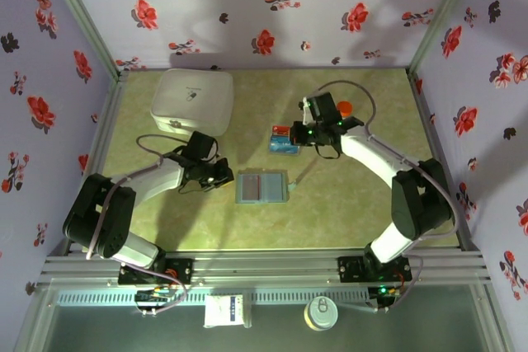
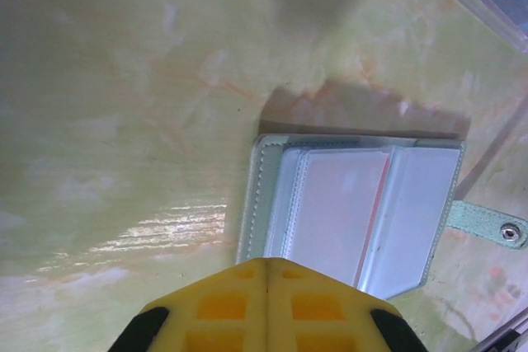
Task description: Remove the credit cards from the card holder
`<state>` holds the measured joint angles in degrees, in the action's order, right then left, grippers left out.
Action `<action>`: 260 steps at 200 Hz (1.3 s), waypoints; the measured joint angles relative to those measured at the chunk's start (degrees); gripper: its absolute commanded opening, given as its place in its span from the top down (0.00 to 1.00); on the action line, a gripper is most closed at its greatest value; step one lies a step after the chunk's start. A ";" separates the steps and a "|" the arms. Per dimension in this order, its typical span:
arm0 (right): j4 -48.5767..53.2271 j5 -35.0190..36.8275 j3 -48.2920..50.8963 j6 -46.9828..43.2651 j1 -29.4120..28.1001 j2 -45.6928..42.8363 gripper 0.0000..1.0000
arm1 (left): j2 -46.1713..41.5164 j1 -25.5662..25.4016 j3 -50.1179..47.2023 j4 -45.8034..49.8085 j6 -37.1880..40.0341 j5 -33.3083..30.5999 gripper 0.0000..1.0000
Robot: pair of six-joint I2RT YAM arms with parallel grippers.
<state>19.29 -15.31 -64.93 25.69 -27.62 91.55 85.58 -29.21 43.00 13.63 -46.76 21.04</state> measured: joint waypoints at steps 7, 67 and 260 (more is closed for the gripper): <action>-0.07 -0.42 0.92 2.05 -0.79 -0.24 0.93 | 0.15 -0.33 0.00 -0.15 -0.02 0.02 0.97; -2.71 -4.55 5.68 12.63 -8.13 -0.13 0.83 | 2.32 -2.89 -0.28 -2.14 -0.94 0.11 0.98; -14.69 -12.39 6.97 23.87 -16.98 13.07 0.72 | 5.27 -3.85 -0.76 -3.15 -1.09 0.11 0.99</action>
<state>4.60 -27.70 -57.95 49.56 -44.60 104.62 90.85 -33.06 42.24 10.48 -47.86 21.15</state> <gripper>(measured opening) 0.273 0.051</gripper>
